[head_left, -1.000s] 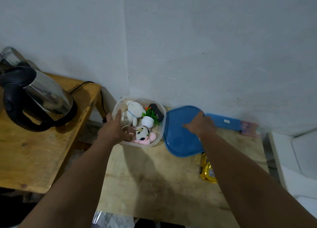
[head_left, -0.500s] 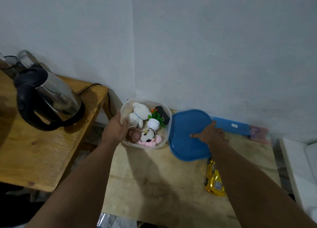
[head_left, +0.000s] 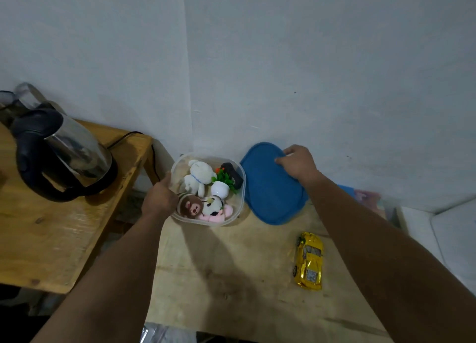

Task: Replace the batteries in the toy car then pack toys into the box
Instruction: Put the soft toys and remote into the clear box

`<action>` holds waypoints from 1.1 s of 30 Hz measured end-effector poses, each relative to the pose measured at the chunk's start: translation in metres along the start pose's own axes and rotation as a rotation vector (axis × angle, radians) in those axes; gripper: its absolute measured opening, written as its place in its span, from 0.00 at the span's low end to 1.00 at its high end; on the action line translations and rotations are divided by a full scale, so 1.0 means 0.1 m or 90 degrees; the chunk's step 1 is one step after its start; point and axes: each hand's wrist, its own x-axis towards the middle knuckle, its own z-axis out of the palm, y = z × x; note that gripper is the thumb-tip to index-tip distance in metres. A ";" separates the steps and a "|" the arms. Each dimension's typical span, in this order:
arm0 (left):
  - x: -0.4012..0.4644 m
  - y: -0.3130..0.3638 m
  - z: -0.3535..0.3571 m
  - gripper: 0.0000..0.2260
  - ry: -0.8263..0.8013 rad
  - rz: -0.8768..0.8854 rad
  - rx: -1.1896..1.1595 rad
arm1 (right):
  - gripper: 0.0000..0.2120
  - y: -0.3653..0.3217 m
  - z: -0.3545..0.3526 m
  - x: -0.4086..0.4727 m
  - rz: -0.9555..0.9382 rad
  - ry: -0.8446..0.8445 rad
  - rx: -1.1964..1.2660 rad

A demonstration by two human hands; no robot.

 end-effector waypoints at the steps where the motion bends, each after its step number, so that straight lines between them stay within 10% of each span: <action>1: 0.00 0.00 0.00 0.31 0.000 -0.001 0.000 | 0.09 -0.11 0.03 -0.02 -0.027 -0.011 -0.010; 15: -0.12 -0.11 -0.01 0.24 0.004 0.001 -0.114 | 0.10 -0.29 1.18 -0.97 -0.516 -0.005 -0.340; 33: -0.11 -0.19 0.01 0.26 -0.006 -0.036 -0.311 | 0.18 0.25 1.67 -0.98 -0.604 -0.170 -0.383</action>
